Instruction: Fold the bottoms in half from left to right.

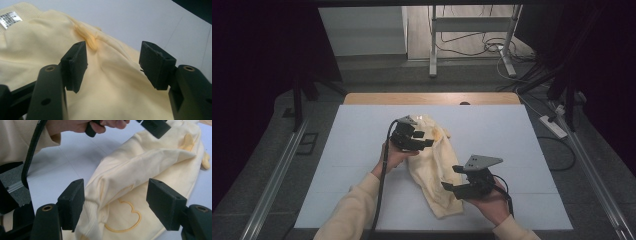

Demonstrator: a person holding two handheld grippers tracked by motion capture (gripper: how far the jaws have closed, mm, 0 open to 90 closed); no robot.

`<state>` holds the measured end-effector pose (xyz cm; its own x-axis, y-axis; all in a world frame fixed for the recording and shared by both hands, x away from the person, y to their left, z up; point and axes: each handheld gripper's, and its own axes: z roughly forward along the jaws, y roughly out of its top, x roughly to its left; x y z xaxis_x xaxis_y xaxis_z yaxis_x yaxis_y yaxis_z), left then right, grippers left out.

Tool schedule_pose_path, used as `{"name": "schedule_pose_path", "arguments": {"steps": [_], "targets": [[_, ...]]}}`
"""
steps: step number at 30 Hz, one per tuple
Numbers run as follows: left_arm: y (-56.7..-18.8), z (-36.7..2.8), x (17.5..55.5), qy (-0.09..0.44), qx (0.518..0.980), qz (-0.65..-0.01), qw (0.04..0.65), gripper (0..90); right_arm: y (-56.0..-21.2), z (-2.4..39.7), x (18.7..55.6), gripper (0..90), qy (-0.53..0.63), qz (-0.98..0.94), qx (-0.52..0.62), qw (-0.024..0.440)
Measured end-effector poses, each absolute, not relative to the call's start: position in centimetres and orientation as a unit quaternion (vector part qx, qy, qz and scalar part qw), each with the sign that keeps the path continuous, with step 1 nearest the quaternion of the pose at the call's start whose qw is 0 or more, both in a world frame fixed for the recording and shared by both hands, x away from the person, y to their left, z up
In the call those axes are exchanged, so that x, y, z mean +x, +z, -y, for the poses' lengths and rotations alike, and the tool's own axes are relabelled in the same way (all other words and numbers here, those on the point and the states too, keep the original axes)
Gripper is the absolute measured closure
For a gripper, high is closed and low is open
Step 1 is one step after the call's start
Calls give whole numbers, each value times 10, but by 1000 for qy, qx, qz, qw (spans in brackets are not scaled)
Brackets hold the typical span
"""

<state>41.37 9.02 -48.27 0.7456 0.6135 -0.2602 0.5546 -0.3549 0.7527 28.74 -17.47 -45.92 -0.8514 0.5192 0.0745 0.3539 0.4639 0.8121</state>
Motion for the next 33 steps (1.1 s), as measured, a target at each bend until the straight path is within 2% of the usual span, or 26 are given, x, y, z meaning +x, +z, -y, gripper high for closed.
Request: {"name": "schedule_pose_path", "arguments": {"steps": [11,20,26,33], "targets": [[-486,-103,407,35,824,-355,441,360,-456,151,308,303,431,-858,263,89],[-484,-111,406,41,819,-362,442,349,-460,127,332,312,409,-867,261,114],[-485,-109,406,42,821,-361,440,339,-467,129,340,324,394,-871,265,123],[-486,-107,405,43,824,-358,437,336,-473,137,345,380,385,-874,278,103]]}}
